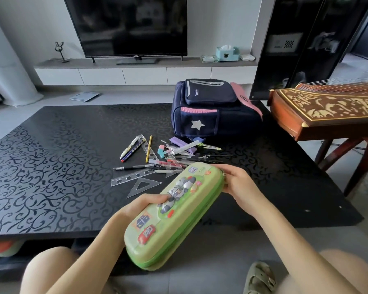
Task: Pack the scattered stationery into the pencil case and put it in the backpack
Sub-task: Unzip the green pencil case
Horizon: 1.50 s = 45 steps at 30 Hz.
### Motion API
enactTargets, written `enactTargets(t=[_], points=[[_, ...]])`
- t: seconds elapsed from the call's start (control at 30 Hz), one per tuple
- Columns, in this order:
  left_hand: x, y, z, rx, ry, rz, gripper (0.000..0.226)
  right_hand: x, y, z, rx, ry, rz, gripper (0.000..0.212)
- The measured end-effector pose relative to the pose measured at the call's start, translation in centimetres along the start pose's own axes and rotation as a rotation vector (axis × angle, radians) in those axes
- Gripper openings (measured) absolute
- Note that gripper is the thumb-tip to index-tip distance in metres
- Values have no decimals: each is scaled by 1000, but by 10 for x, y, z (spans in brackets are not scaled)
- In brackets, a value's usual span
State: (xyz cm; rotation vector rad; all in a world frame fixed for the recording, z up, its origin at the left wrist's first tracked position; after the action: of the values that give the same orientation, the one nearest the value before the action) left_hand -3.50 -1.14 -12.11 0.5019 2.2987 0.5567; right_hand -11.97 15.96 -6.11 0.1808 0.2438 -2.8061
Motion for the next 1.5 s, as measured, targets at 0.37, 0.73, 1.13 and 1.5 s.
enactTargets(t=[0.37, 0.73, 1.13, 1.5], points=[[-12, -3, -3, -22, -24, -11, 65, -9, -2, 21, -982, -361, -150, 16], [0, -20, -28, -461, 373, -354, 28, -85, 70, 38, -1125, -635, -418, 24], [14, -42, -44, -346, 520, -534, 49, -85, 90, 25, -911, -677, -390, 26], [24, 3, -30, 838, -169, 0, 53, -59, 80, 4, -1735, -823, 45, 95]])
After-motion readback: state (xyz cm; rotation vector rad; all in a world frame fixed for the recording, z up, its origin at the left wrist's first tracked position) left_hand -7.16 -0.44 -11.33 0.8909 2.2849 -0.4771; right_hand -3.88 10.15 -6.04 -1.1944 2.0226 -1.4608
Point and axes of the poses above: each hand's wrist, its own x-axis towards the middle knuckle, its own y-axis out of the palm, z = x × y, the point moved 9 cm from there along x, towards the middle knuckle, and after that the axes turned 7 degrees about -x, right-handed, at the moved point
